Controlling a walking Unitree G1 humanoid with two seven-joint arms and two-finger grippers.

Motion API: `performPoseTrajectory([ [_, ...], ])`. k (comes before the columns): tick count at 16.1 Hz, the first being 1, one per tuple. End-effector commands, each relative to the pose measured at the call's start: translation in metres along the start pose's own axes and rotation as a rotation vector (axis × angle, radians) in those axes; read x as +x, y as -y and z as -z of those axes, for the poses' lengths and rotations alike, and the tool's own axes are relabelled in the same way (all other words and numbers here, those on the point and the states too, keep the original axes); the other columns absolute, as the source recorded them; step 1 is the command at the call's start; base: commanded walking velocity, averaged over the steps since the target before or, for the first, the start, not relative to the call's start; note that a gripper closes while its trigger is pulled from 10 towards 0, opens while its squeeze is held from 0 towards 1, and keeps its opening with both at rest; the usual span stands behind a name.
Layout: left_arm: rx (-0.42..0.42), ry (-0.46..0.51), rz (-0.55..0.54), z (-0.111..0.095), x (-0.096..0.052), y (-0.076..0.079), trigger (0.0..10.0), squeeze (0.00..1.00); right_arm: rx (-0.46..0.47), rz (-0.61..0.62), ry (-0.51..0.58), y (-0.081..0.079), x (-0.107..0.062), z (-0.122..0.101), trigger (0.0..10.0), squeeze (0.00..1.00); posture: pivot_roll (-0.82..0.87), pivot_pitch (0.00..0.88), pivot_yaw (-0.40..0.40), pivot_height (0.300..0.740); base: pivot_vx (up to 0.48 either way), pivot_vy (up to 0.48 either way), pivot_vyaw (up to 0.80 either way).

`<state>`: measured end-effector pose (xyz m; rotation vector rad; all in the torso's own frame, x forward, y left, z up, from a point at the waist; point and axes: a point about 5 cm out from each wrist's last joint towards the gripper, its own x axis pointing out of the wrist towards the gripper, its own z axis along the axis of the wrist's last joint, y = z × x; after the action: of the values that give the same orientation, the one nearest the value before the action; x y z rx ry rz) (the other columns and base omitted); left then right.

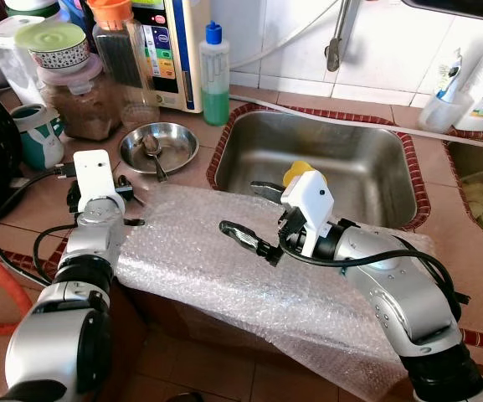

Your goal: Kitchen organization

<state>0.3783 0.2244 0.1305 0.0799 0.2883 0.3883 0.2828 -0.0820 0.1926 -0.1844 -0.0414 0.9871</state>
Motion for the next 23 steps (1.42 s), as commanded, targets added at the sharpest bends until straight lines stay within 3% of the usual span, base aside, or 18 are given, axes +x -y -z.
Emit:
performPoseTrajectory([
  [1, 0.067, -0.176, 0.003, 0.047, -0.007, 0.001, 10.0, 0.0, -0.015, 0.0, 0.012, 0.001, 0.0, -0.004, 10.0, 0.0, 0.03, 0.103, 0.026, 0.74, 0.0, 0.0, 0.0],
  [4, 0.015, -0.052, -0.03, 0.017, 0.0, -0.011, 10.0, 0.0, -0.016, -0.002, 0.013, 0.002, 0.0, -0.004, 10.0, 0.0, 0.02, 0.1, 0.021, 0.74, 0.0, 0.0, 0.0],
  [9, -0.008, 0.031, -0.054, -0.009, 0.003, -0.019, 10.0, 0.0, -0.016, 0.003, 0.011, 0.002, -0.002, -0.003, 10.0, 0.0, 0.01, 0.106, 0.024, 0.74, 0.0, 0.0, 0.0],
  [15, -0.014, 0.073, -0.046, -0.019, 0.002, -0.016, 10.0, 0.0, -0.015, 0.002, 0.005, 0.003, -0.001, -0.002, 10.0, 0.0, 0.01, 0.107, 0.02, 0.74, 0.0, 0.0, 0.0],
  [18, 0.022, 0.158, -0.067, -0.03, -0.001, -0.015, 10.0, 0.0, -0.013, 0.005, 0.006, 0.003, -0.002, -0.002, 10.0, 0.0, 0.01, 0.107, 0.022, 0.74, 0.0, 0.0, 0.0],
  [23, 0.003, 0.154, -0.091, -0.028, -0.001, -0.02, 10.0, 0.0, -0.012, 0.006, 0.006, 0.002, -0.001, -0.002, 10.0, 0.0, 0.01, 0.107, 0.021, 0.74, 0.0, 0.0, 0.0],
])
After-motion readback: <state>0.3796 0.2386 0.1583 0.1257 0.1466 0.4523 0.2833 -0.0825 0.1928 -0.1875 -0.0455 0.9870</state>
